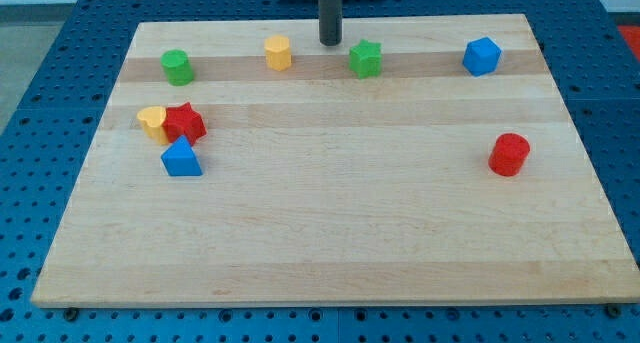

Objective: Push the yellow hexagon towards the center

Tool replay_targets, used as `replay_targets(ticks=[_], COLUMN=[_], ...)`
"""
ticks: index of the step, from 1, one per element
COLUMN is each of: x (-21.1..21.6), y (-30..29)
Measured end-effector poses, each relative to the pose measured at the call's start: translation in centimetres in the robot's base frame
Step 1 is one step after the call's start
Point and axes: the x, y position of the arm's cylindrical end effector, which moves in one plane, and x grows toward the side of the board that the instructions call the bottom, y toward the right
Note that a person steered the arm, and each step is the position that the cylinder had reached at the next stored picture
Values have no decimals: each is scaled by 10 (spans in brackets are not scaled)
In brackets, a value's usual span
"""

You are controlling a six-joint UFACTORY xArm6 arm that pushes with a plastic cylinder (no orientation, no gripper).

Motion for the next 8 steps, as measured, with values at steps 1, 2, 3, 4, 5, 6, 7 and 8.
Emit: replay_targets(ticks=[1, 2, 3, 4, 5, 6, 7, 8], x=[-11, -7, 25, 61, 70, 19, -35, -36], y=[-33, -79, -134, -184, -204, -181, -145, -111])
